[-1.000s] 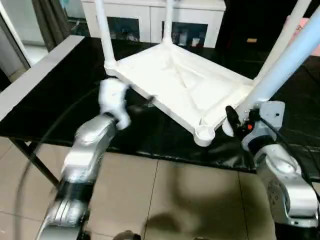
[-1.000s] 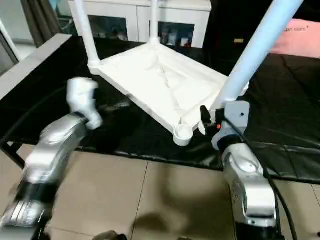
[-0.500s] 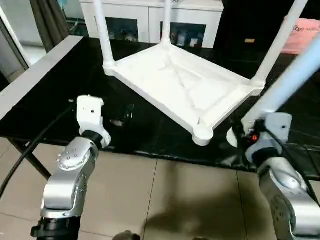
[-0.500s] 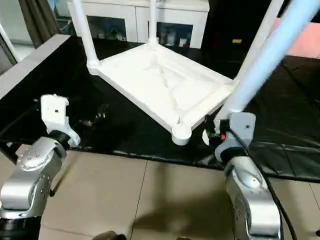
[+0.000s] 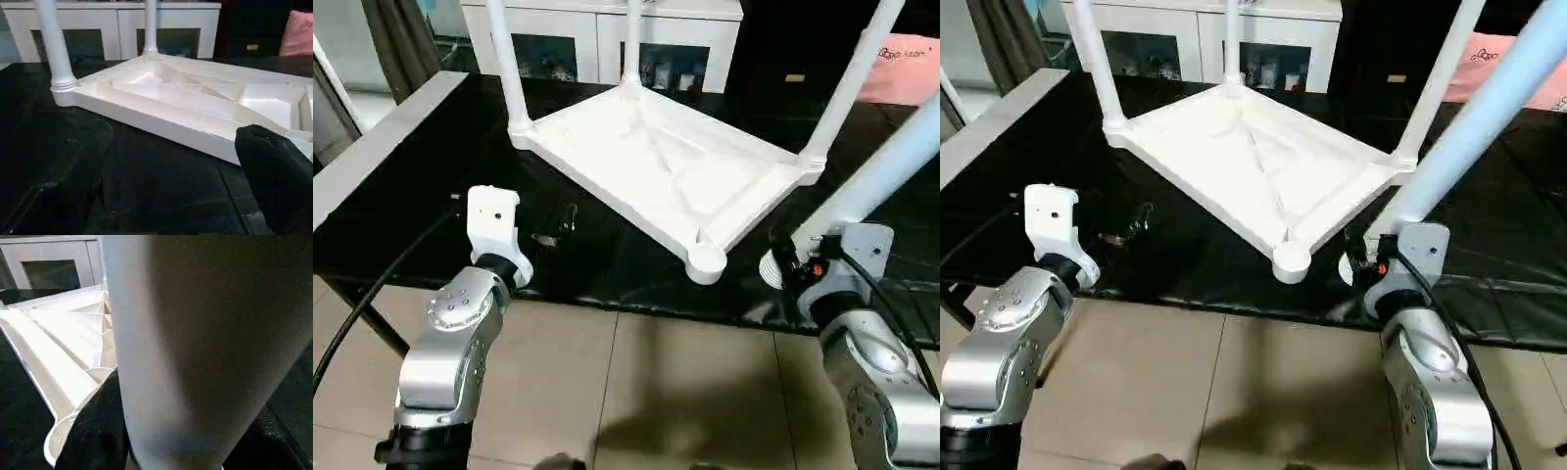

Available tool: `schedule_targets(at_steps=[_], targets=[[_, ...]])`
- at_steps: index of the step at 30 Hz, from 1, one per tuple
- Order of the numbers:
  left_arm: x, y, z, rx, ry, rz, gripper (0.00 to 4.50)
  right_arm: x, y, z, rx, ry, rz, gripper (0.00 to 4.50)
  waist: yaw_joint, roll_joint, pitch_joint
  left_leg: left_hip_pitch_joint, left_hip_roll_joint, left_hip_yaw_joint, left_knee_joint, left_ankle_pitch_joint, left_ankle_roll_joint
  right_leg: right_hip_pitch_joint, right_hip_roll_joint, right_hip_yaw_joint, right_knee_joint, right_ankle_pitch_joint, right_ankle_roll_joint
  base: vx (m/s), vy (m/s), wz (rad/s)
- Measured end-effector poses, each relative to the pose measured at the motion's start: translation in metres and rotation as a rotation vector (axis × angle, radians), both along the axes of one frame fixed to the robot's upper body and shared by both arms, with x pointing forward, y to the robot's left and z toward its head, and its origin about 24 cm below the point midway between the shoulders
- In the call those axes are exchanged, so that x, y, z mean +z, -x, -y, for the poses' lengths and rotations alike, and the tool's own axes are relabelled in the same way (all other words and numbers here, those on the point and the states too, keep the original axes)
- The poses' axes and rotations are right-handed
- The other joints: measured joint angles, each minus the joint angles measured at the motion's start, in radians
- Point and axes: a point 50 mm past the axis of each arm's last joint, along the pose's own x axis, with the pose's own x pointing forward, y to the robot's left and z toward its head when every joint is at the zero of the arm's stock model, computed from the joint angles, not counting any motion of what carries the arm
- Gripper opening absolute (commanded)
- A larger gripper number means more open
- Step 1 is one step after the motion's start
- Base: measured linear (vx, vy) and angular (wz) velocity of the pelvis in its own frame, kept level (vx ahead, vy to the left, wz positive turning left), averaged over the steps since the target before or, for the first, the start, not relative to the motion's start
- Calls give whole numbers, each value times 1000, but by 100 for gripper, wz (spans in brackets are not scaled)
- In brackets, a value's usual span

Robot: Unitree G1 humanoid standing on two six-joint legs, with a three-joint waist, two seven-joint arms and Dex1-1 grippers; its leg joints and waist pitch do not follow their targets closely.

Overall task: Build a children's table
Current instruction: Move to table

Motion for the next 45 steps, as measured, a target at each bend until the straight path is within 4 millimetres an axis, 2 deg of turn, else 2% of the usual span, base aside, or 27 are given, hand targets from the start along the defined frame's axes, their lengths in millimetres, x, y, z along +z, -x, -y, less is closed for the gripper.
schedule_targets(at_steps=[3,7,10,11,12,13,14,15,16,18,19,22,23,24,25,26,27,29,30,32,33,35,36,37,38,42,45], targets=[[-1,0,0,0,-2,-4,450,0,-1,-3,9,9,2,192,-8,-2,6,44,9,17,5,-28,-10,12,3,-4,-3,-2,0,9,1,-55],[-1,0,-1,-2,-12,-6,450,2,-1,-1,-4,15,18,192,-39,-2,12,110,28,13,6,-70,-41,24,-31,-67,10,-40,-28,43,10,-93],[-2,1,2,-9,-8,-13,450,4,-1,3,-7,48,31,192,-63,-11,12,151,31,15,8,-113,-75,15,-28,-84,21,-40,-41,83,-75,-92],[-2,0,3,-10,-7,-13,450,4,-1,4,-5,55,30,192,-62,-11,11,142,20,-5,16,-128,-63,21,-12,-69,20,-36,-43,183,-73,-90],[2,-2,11,-35,-5,-3,450,2,2,11,-24,66,15,192,-65,-8,9,105,-8,-61,67,-142,-29,22,-2,-65,23,-24,-51,179,-72,-50],[4,-3,14,-43,-5,6,450,0,2,14,-30,73,1,192,-66,-8,8,72,-29,-85,101,-144,-24,23,0,-66,31,-24,-53,179,-72,-50],[4,-3,14,-37,-9,7,450,0,1,14,-22,77,-4,192,-66,-6,6,38,-46,-98,107,-143,-22,25,4,-71,38,-26,-57,108,-57,-12],[2,-2,10,-16,-15,2,450,0,1,12,-1,73,-9,192,-63,5,4,0,-47,-106,83,-141,-20,35,21,-81,37,-32,-64,137,-11,-13],[3,-2,5,9,-22,3,450,0,-1,7,22,61,-7,192,-61,21,2,-12,-44,-111,69,-100,11,47,23,-100,36,-39,-65,137,-11,-13],[3,-2,-8,81,-36,7,450,-1,-2,-7,109,25,-15,192,-67,36,-1,-3,-24,-127,62,-57,3,76,21,-147,14,-49,-59,195,59,-27],[4,-2,-13,109,-38,9,450,-1,-2,-13,151,17,-16,192,-73,32,-1,8,-25,-131,55,-57,4,81,21,-149,7,-55,-57,211,74,-24],[4,-2,-24,181,-40,8,450,3,-2,-22,234,57,-5,192,-101,9,-6,33,-51,-129,34,-69,15,76,7,-110,40,-73,-65,202,31,4],[5,-2,-25,189,-41,10,450,4,-3,-22,238,61,-1,192,-109,-2,-13,34,-68,-140,34,-73,18,65,-6,-97,55,-78,-53,186,-8,16],[6,-3,-24,189,-36,14,450,4,-3,-19,233,71,-4,192,-116,-12,-19,14,-96,-159,43,-78,57,77,-17,-91,47,-96,-24,155,-39,46],[6,-3,-17,166,-30,14,450,2,-3,-14,223,83,-14,192,-107,-15,-16,-9,-95,-155,84,-88,147,86,-19,-99,34,-97,-23,155,-39,46],[5,-3,-13,151,-29,12,450,1,-3,-10,210,90,-20,192,-94,-15,-16,-34,-95,-150,122,-90,164,100,-25,-116,17,-96,-23,147,-53,46],[5,-3,-13,151,-30,11,450,1,-4,-7,199,98,-23,192,-82,-11,-18,-53,-92,-141,115,-84,152,120,-33,-149,-6,-97,-21,150,-43,40],[7,-3,-15,159,-32,17,450,3,-5,-7,194,107,-17,192,-57,14,-21,-54,-70,-138,35,-71,135,156,-27,-210,-33,-105,-11,157,-18,50],[6,-2,-19,175,-39,13,450,3,-7,-8,197,97,-13,192,-49,30,-17,-37,-59,-159,34,-37,64,175,-19,-232,-27,-121,0,197,53,53],[2,1,-31,228,-53,-7,450,4,-10,-23,253,76,-3,192,-61,24,-17,-27,-102,-195,39,-47,70,125,-11,-158,118,-142,-8,196,58,58],[2,1,-32,233,-53,-6,450,3,-10,-24,262,68,-5,192,-56,25,-18,-22,-121,-212,40,-50,75,84,5,-110,162,-150,-9,143,60,78],[3,2,-32,237,-53,-4,450,3,-12,-25,270,45,-3,192,-36,12,-17,-9,-140,-198,39,-56,75,15,4,-80,150,-137,13,124,47,59],[2,2,-32,237,-52,-10,450,0,-13,-24,273,36,-17,192,-24,-1,-16,6,-156,-186,39,-64,74,-8,-4,-65,116,-119,31,82,-7,3],[2,2,-31,234,-51,-10,450,-3,-13,-23,270,33,-31,192,-18,-14,-13,17,-170,-176,38,-69,73,-12,-12,-53,67,-94,21,82,-7,3],[3,2,-30,230,-50,-6,450,-6,-12,-21,264,31,-42,192,-15,-29,-8,27,-181,-164,39,-74,72,-8,-20,-37,46,-20,-1,63,-50,4],[2,1,-19,188,-38,-11,450,-9,-13,-7,219,45,-50,192,0,-20,-7,28,-129,-126,45,-76,38,4,-17,-39,35,-3,-28,16,-29,2],[3,1,-20,180,-48,-10,450,-8,-13,-7,205,46,-28,192,-15,-17,-6,23,-123,-127,53,-79,42,5,-15,-48,21,10,-42,0,0,0]])
